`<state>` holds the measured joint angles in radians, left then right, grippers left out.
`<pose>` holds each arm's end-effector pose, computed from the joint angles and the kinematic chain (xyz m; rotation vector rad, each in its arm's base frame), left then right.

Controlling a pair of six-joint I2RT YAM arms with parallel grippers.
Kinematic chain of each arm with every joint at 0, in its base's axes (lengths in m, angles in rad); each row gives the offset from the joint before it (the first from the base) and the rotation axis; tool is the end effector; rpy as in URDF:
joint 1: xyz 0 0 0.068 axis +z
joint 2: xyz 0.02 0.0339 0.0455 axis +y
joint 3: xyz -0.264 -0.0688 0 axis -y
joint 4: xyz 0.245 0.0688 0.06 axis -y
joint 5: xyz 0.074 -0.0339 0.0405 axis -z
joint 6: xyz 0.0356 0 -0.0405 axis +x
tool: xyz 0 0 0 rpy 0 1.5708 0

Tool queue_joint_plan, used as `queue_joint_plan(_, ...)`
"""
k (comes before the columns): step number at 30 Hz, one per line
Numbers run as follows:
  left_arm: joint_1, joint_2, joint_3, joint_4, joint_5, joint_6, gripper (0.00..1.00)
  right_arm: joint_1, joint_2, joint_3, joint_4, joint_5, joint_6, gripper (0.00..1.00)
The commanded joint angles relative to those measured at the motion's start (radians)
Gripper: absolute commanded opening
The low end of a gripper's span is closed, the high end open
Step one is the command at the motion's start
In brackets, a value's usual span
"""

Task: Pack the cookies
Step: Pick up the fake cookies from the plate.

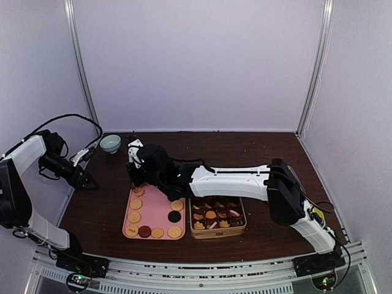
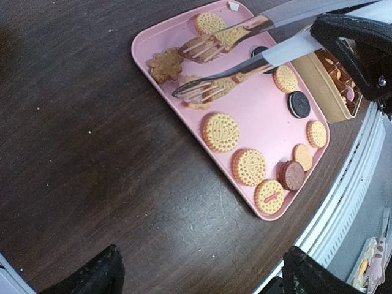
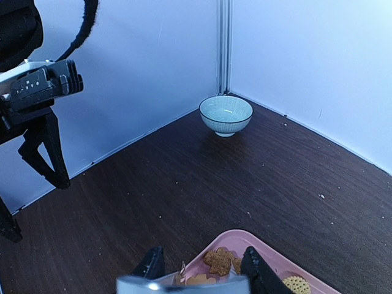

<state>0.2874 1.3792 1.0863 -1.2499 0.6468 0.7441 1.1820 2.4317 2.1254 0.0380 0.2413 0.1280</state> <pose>0.2214 0.0431 0.2570 0.6227 2.6235 -0.7675 0.2264 0.5303 0.2401 -0.7955 1.7127 0.6922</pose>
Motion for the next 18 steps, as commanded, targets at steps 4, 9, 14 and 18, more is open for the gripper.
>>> queue_joint_plan(4, 0.009, -0.009, 0.0, -0.008, 0.011, 0.026, 0.93, -0.002, -0.001, -0.021, 0.029, 0.0, 0.029, 0.42)
queue_joint_plan(9, 0.01, -0.005, 0.004, -0.008, 0.017, 0.027, 0.92, 0.007, -0.027, -0.087, 0.043, -0.008, 0.047, 0.41)
queue_joint_plan(14, 0.009, -0.007, 0.004, -0.008, 0.023, 0.027, 0.92, 0.02, -0.027, -0.103, 0.041, -0.003, 0.054, 0.4)
queue_joint_plan(18, 0.01, -0.011, 0.004, -0.01, 0.022, 0.028, 0.92, 0.021, -0.041, -0.111, 0.036, 0.011, 0.064, 0.31)
